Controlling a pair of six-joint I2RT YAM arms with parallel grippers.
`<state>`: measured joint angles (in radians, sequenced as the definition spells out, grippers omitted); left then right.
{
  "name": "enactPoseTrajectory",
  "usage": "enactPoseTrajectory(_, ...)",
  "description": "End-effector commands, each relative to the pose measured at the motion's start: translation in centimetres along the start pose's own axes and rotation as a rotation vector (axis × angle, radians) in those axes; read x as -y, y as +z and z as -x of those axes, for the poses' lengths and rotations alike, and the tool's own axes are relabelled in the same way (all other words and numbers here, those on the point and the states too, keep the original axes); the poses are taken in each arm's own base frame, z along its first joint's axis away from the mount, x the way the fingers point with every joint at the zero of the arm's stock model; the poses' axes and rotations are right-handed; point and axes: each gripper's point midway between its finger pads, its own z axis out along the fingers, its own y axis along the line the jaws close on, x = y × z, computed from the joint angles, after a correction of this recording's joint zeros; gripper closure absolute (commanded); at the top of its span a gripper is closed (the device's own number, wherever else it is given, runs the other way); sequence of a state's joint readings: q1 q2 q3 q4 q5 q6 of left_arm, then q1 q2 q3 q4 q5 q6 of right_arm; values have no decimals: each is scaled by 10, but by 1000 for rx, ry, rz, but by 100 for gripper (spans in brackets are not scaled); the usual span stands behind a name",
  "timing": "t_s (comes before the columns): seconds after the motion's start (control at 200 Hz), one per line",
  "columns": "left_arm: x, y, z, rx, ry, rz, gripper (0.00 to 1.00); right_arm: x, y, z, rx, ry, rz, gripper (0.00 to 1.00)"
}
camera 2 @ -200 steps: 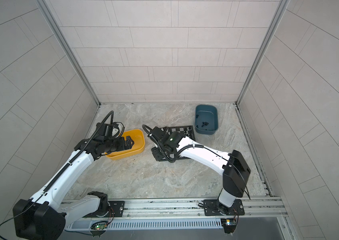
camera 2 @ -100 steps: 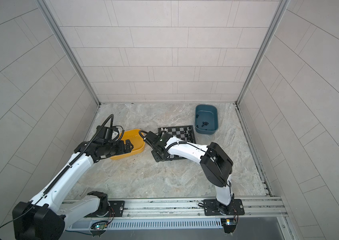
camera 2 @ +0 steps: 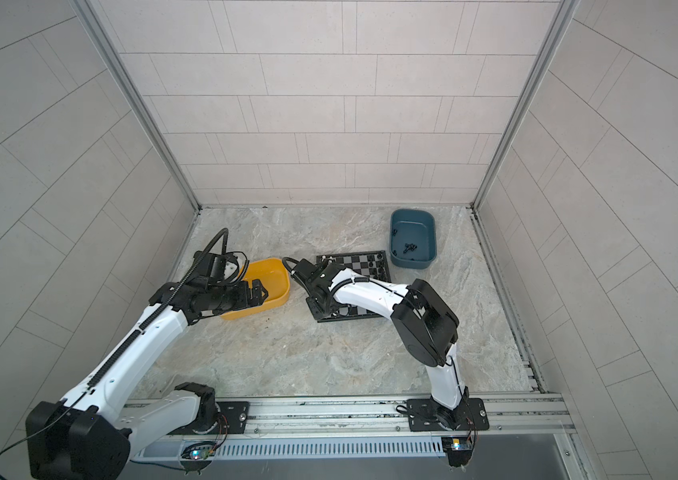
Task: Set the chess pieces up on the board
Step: 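Lower the piece onto the nearest empty corner square and open the right gripper, then move the right gripper over the teal tray while the left gripper rises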
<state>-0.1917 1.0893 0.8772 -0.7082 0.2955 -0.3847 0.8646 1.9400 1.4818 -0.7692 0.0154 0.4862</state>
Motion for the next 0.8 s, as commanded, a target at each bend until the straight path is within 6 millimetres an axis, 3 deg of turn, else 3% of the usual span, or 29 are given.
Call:
enactPoseTrajectory(0.0,4,-5,9,19,15,-12,0,-3,6,-2,-22,-3,8,97)
enactPoseTrajectory(0.24,4,-6,9,20,15,-10,0,-5,11,-7,-39,6,21,94)
enactPoseTrajectory(0.5,3,-7,9,21,15,-6,0,-1,7,-7,-34,15,15,77)
enactPoseTrajectory(0.68,0,-6,9,27,1,13,0,-2,-26,9,31,42,70,63)
enactPoseTrajectory(0.796,-5,-9,10,36,-58,43,0,4,-73,24,115,91,146,59)
